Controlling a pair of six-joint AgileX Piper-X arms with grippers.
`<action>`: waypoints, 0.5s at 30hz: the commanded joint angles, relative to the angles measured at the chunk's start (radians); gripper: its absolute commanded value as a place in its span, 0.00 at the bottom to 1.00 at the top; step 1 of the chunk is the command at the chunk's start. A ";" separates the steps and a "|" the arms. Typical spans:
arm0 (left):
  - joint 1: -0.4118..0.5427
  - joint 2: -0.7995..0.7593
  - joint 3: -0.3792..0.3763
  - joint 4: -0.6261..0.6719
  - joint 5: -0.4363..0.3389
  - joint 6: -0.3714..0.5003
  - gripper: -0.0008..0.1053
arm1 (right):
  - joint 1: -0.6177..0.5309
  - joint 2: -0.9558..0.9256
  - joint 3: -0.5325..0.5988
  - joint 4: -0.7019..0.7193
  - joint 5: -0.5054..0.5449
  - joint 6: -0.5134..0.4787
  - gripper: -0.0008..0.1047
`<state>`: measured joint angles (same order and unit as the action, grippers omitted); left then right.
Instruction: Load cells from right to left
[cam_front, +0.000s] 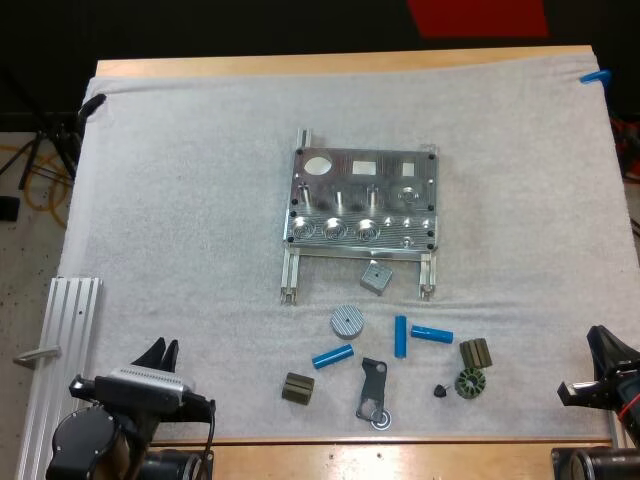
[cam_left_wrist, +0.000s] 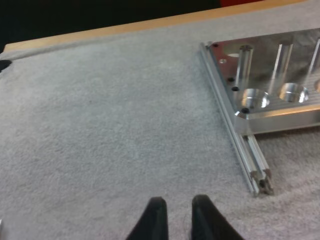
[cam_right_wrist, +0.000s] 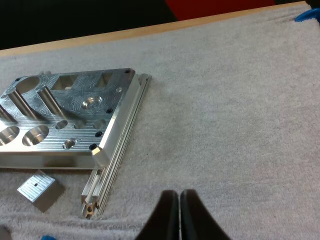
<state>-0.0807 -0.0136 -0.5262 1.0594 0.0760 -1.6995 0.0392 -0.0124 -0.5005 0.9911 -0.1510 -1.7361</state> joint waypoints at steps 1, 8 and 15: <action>-0.003 -0.122 -0.006 -0.011 0.021 0.008 0.13 | 0.001 -0.039 0.000 -0.009 -0.003 -0.002 0.01; -0.003 -0.122 -0.011 -0.011 0.032 0.008 0.13 | 0.001 -0.039 0.000 -0.009 -0.003 -0.002 0.01; -0.003 -0.122 -0.056 -0.011 0.042 0.096 0.13 | 0.001 -0.039 -0.003 -0.009 -0.023 0.013 0.01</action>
<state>-0.0807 -0.0136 -0.5673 1.0594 0.1178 -1.6372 0.0392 -0.0124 -0.5005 0.9911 -0.1562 -1.7222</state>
